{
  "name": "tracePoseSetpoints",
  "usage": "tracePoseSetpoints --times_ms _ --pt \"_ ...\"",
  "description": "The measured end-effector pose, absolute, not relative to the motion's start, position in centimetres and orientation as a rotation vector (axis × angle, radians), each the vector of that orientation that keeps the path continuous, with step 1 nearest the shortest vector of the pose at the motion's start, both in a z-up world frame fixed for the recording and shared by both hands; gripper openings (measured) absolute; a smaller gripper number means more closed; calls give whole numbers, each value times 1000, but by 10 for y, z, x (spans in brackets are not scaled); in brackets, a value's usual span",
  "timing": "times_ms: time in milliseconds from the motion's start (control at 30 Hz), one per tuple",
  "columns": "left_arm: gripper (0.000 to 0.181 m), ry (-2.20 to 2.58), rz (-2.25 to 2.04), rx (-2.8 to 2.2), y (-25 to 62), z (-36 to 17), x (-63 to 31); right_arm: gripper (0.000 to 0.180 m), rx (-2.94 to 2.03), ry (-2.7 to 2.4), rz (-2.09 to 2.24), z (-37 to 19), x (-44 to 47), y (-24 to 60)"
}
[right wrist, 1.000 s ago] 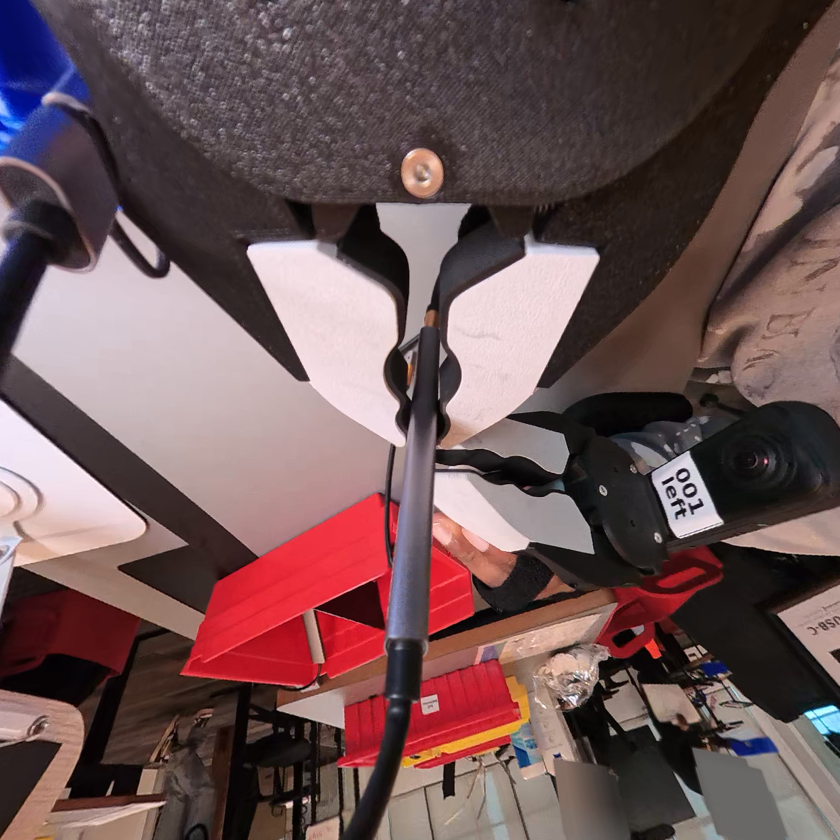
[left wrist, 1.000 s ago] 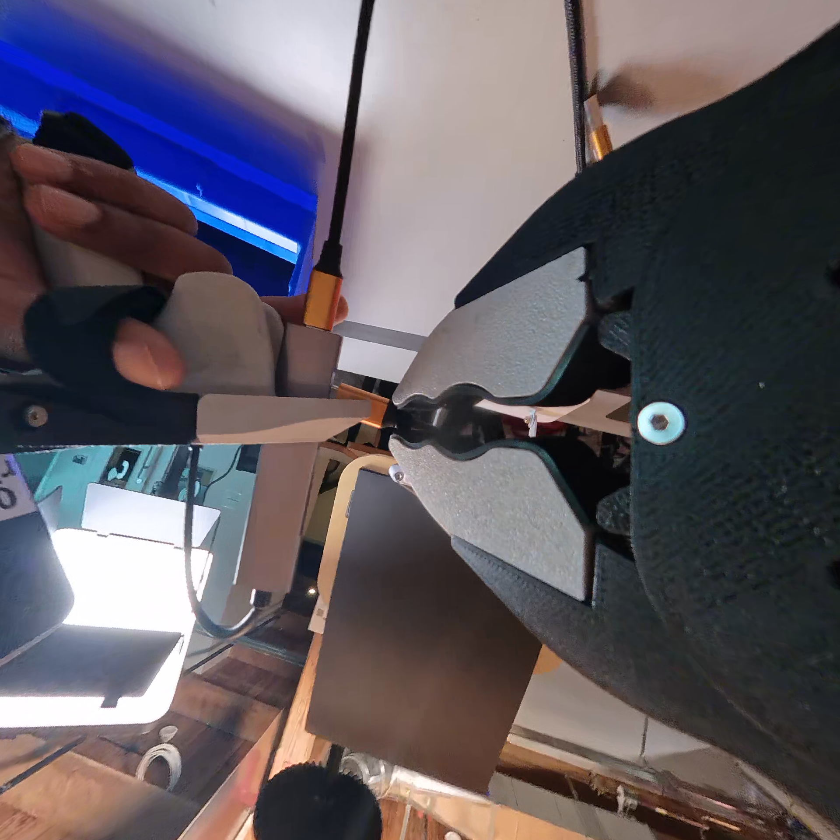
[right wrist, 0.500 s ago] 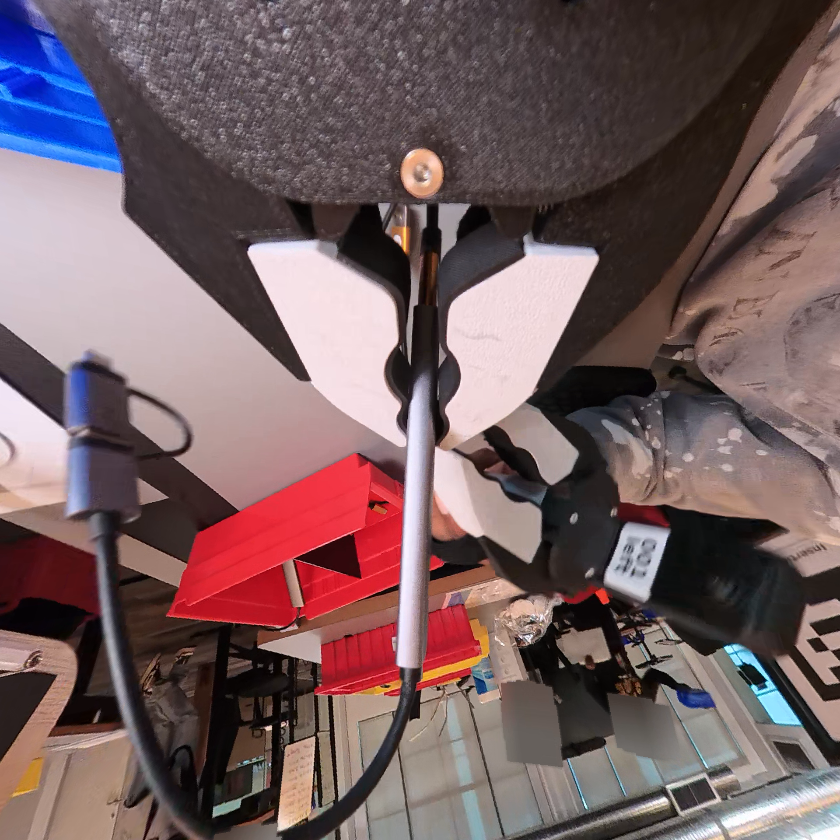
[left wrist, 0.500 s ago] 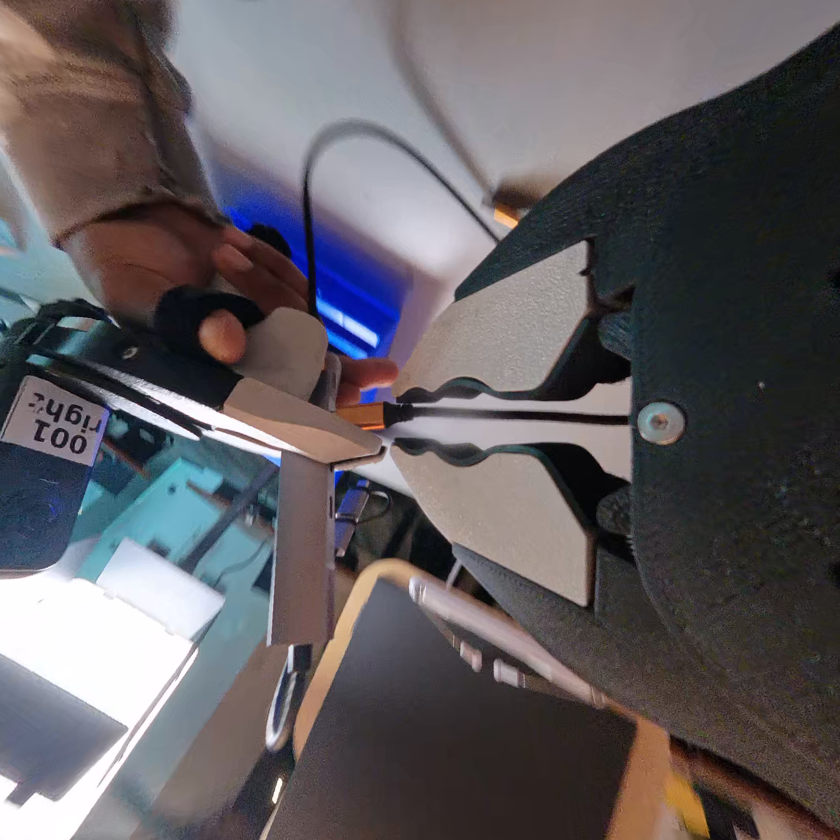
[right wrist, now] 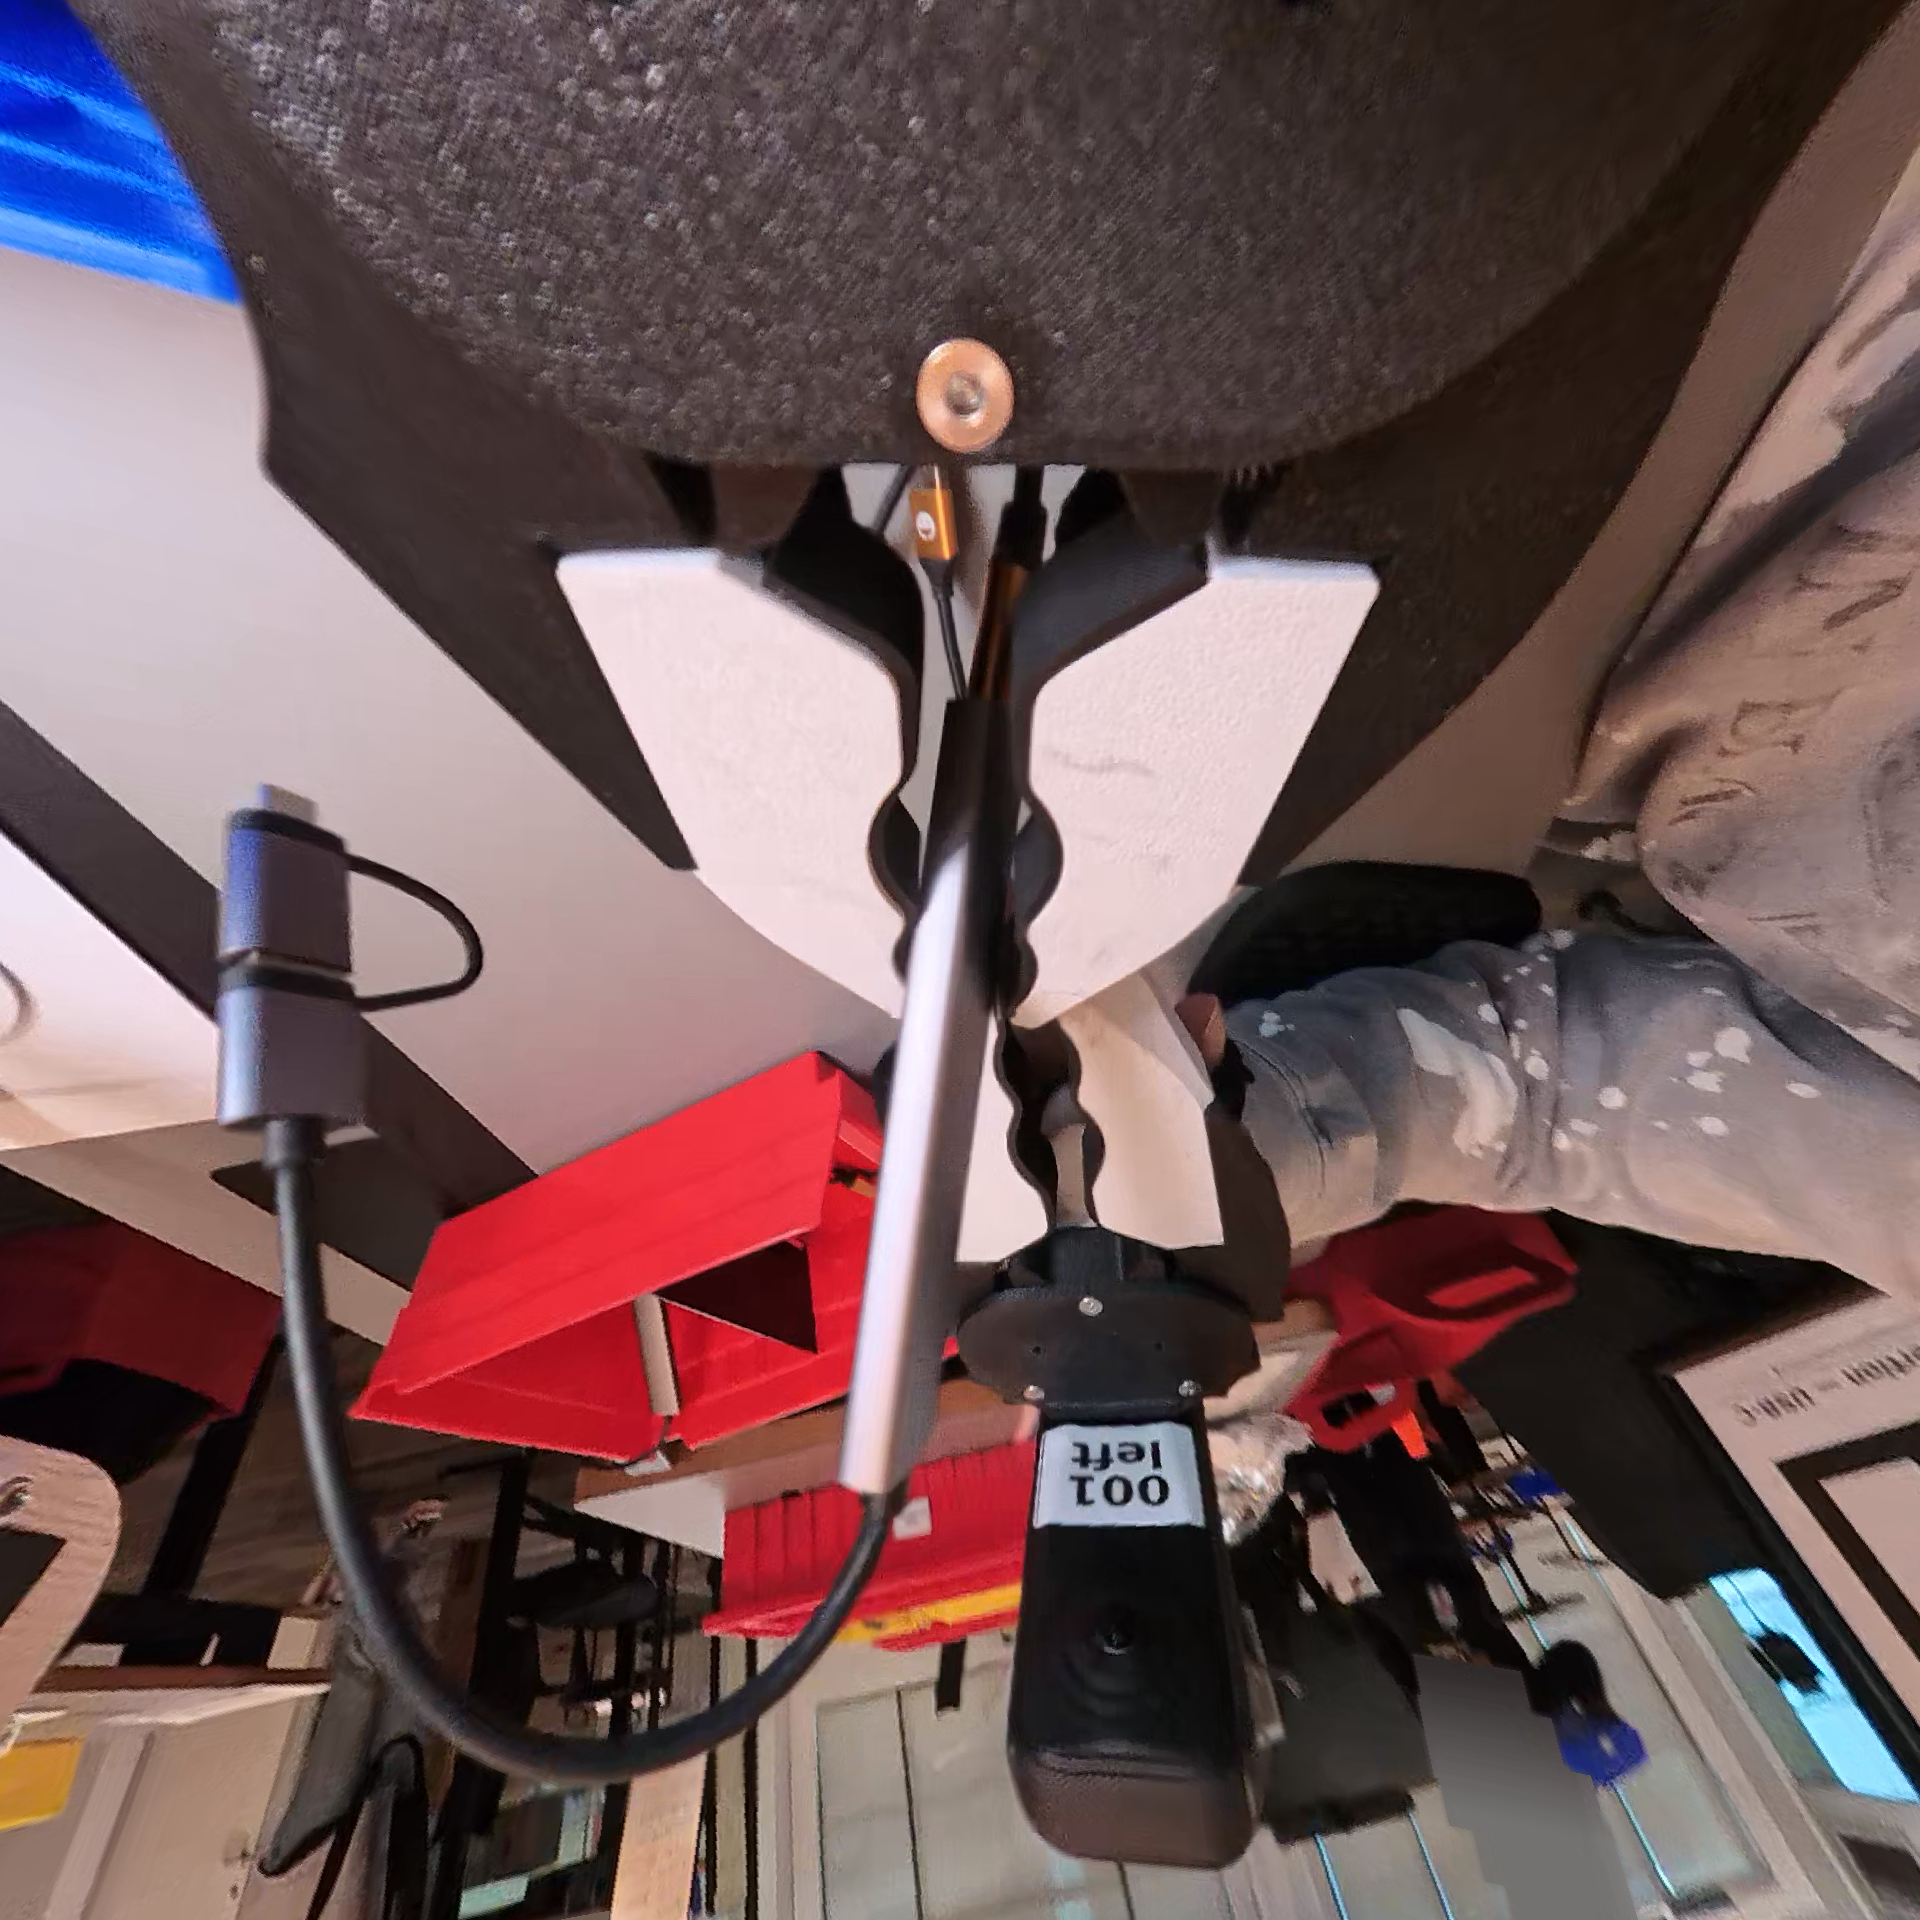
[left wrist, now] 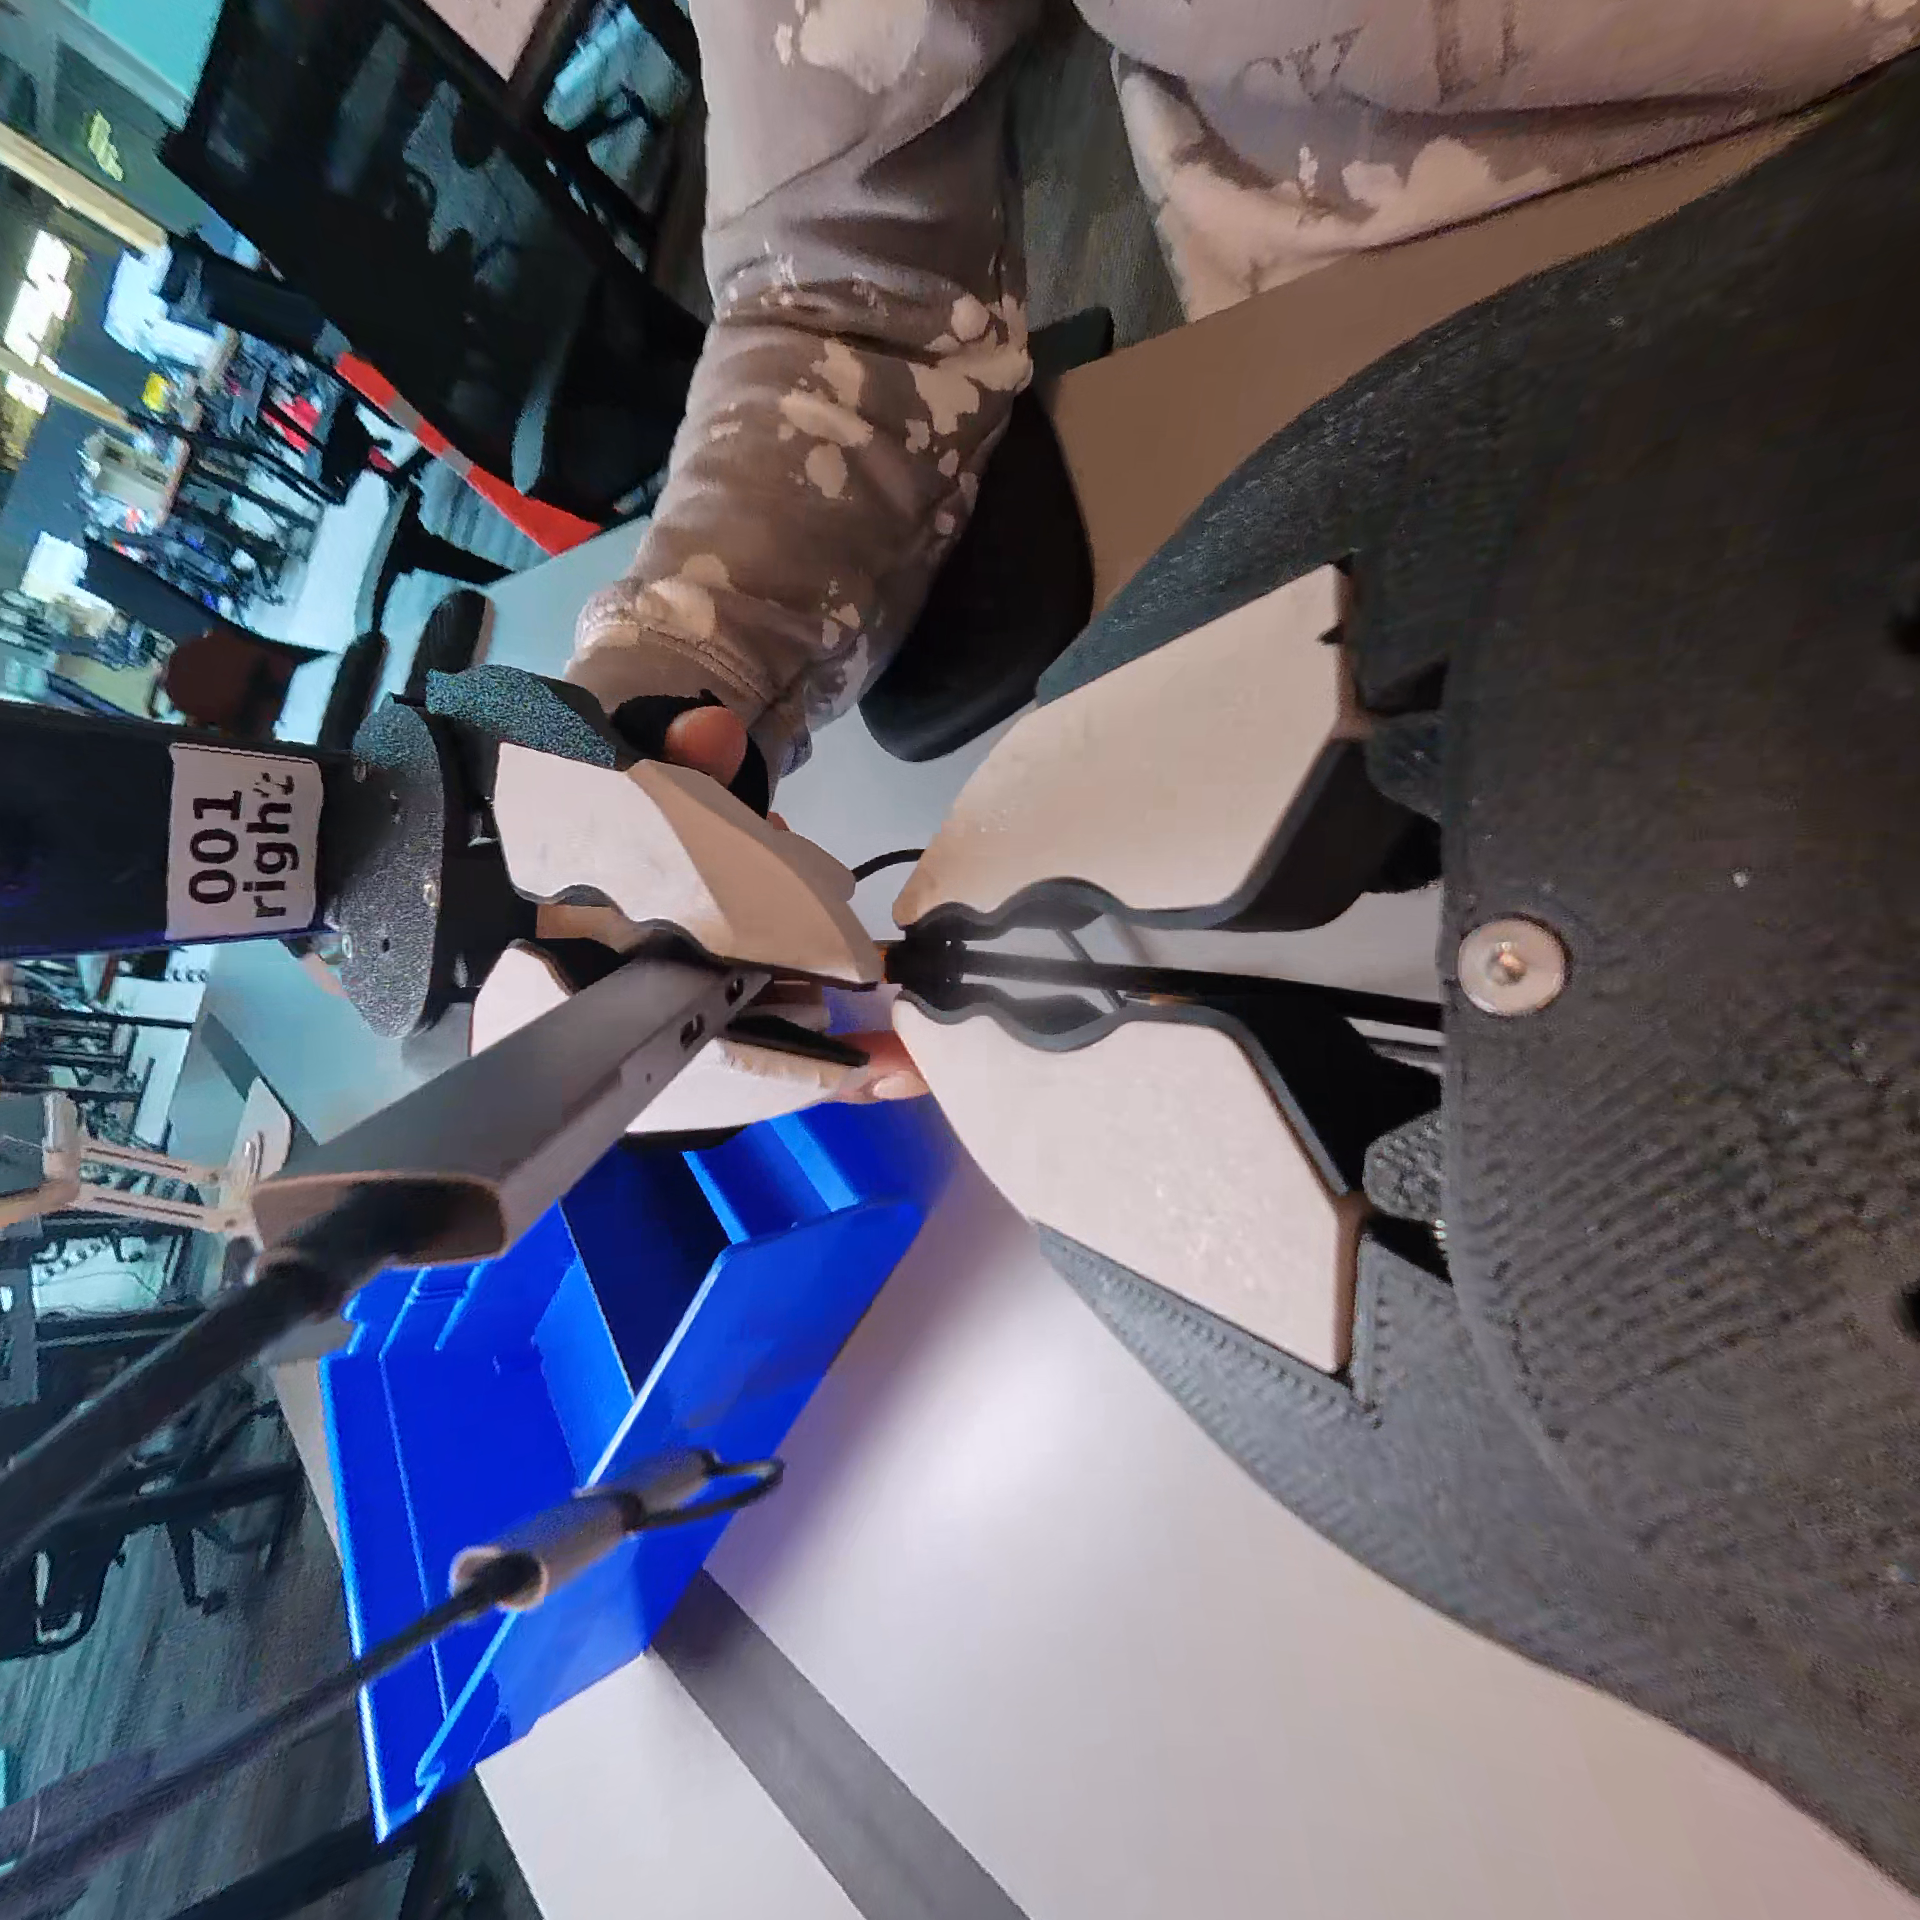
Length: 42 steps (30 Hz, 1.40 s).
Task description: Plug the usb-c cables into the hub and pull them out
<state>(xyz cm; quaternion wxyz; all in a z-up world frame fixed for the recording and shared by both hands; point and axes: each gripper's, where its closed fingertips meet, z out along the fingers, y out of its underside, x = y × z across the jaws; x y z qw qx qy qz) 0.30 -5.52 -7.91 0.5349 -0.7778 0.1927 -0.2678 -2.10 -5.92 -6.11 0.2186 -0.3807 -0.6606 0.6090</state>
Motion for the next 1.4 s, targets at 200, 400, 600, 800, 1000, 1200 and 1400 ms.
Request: tracePoseSetpoints --times_ms 200,400,600,800,1000,1200,1400 --pt "8 486 -663 -1850 -60 -79 -3 20 -1084 -1939 1608 -65 -6 -52" --pt "8 531 -680 -1870 -65 -82 1 10 -1070 -1941 1715 -62 1 -53" --pt "7 519 -780 -1888 -69 -85 4 10 -1084 -2014 1678 -71 5 -56" --pt "7 491 -807 -1903 -71 -82 -1 9 -1093 -2102 1667 -91 3 -65" --pt "8 527 -700 -1840 -82 -41 -7 10 -934 -1986 1839 -66 -11 -91" --pt "8 470 -692 -1796 -83 -33 -20 11 -999 -1783 1816 -44 -19 -73" --pt "8 462 -727 -1813 -82 -41 -21 11 -992 -1710 1790 -26 -13 -60"
